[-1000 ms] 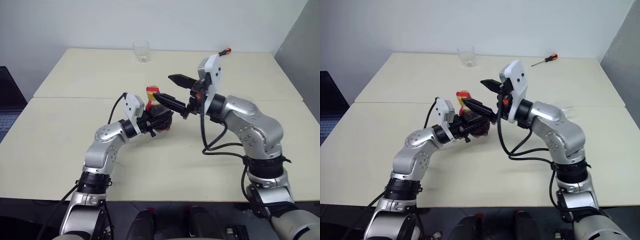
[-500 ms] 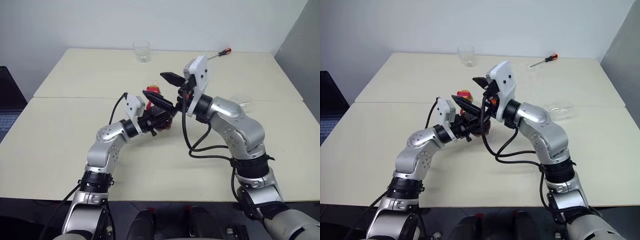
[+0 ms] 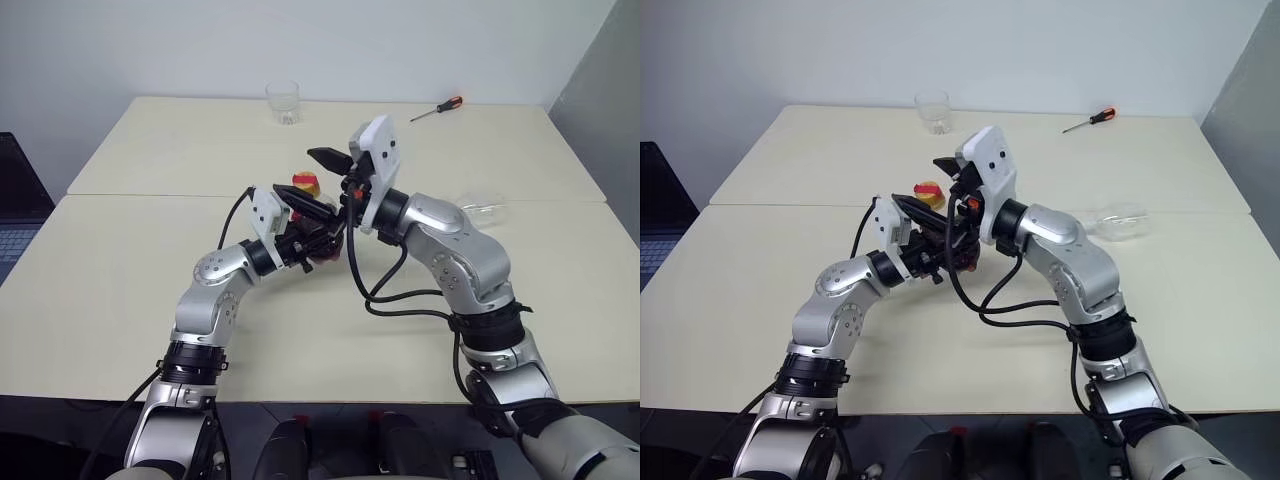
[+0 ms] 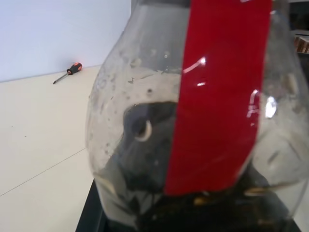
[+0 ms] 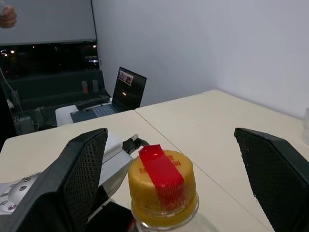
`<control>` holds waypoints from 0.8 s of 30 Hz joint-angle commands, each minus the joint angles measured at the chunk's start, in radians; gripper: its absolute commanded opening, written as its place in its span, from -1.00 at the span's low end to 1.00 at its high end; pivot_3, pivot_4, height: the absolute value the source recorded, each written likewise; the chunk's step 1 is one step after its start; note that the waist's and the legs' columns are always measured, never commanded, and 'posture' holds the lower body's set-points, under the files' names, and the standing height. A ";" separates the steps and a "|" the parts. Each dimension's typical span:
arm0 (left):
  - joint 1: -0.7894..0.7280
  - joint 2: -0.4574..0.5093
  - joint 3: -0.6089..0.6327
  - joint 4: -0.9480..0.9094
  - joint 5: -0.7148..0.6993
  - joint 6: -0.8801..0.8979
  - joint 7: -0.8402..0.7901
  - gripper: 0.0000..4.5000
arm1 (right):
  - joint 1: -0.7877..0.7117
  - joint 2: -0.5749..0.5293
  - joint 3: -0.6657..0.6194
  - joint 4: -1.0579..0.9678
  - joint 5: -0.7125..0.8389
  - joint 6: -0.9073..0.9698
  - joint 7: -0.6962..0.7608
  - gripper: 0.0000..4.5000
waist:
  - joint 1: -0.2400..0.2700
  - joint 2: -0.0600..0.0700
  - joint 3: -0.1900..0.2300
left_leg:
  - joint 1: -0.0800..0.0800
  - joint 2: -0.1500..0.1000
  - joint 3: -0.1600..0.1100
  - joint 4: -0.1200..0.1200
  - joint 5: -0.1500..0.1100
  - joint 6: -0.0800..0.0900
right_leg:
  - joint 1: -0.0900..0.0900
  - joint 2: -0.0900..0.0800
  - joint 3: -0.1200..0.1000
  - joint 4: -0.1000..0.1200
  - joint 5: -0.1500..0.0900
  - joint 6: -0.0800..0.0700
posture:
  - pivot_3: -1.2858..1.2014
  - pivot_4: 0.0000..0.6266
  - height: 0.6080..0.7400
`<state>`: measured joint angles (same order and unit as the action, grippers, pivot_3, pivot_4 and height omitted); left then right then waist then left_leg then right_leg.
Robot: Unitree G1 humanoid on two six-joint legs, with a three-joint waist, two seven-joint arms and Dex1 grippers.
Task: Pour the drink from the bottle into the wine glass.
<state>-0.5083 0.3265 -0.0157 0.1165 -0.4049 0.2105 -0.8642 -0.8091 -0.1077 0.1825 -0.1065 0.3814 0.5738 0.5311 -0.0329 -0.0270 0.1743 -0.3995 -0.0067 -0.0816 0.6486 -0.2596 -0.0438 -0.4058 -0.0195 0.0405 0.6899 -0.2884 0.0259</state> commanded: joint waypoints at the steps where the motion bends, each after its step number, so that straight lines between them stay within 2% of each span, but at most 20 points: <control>1: -0.010 -0.001 0.003 -0.054 -0.006 -0.019 -0.007 -0.26 | -0.037 0.008 -0.004 0.001 -0.014 -0.044 0.013 0.99 | 0.000 0.000 0.000 | 0.000 0.000 0.000 0.000 0.000 0.000 | 0.000 0.000 0.000 0.000 0.000 0.000 | 0.03 -0.52 1.00; 12: 0.027 0.007 0.010 -0.094 -0.013 -0.001 0.002 -0.26 | -0.025 -0.019 -0.021 0.009 -0.027 -0.055 0.033 0.99 | 0.000 0.000 0.000 | 0.000 0.000 0.000 0.000 0.000 0.000 | 0.000 0.000 0.000 0.000 0.000 0.000 | 0.03 -0.52 1.00; 24: 0.007 0.014 0.019 -0.101 -0.018 0.020 0.003 -0.26 | 0.027 -0.102 -0.042 -0.047 -0.016 -0.021 0.054 0.99 | 0.000 0.000 0.000 | 0.000 0.000 0.000 0.000 0.000 0.000 | 0.000 0.000 0.000 0.000 0.000 0.000 | 0.03 -0.52 1.00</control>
<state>-0.4769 0.3304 -0.0155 0.0796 -0.4052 0.2475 -0.8599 -0.7869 -0.1955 0.1767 -0.1211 0.3576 0.5522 0.5887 -0.0328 -0.0270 0.1743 -0.3996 -0.0067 -0.0816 0.6486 -0.2596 -0.0438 -0.4058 -0.0195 0.0407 0.6899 -0.2884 0.0259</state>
